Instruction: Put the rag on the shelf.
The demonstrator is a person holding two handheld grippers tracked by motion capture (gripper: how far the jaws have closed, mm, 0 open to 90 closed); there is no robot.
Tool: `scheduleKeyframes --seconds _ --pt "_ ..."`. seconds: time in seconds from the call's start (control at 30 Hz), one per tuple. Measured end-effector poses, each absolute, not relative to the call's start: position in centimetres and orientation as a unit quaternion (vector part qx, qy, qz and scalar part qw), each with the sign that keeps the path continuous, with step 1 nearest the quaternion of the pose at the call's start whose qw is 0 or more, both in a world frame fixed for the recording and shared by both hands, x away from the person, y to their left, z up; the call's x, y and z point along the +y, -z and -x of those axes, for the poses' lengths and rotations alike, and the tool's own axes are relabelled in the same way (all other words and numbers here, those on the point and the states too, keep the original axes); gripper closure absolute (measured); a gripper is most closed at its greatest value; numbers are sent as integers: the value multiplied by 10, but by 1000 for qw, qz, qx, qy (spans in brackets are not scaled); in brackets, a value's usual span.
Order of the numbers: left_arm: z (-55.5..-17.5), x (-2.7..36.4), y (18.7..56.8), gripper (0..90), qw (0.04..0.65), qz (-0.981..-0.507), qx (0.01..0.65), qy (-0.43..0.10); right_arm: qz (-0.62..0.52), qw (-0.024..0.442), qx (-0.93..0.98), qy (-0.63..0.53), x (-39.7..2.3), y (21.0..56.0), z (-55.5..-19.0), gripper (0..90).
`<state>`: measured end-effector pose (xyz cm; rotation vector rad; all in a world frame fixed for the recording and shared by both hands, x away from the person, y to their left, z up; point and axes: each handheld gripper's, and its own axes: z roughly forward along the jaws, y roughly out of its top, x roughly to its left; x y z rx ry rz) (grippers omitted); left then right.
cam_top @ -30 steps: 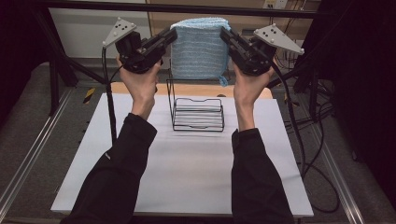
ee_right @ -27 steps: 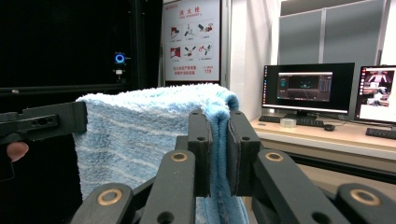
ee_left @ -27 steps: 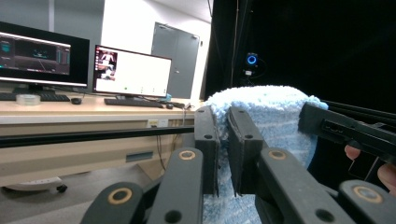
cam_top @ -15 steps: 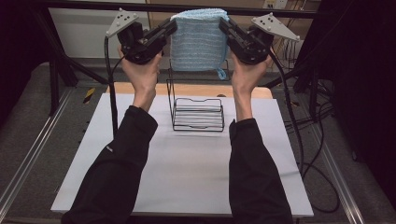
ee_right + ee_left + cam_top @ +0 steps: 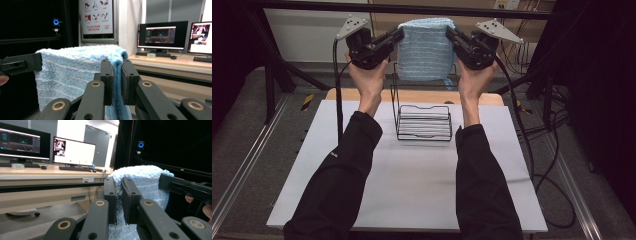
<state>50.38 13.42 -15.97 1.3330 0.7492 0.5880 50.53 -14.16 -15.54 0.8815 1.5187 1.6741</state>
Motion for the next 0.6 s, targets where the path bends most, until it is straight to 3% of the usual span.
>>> scheduleKeyframes --seconds 0.6 --pt "-507 137 191 825 662 -622 334 -251 -355 338 604 -628 -142 186 -506 822"
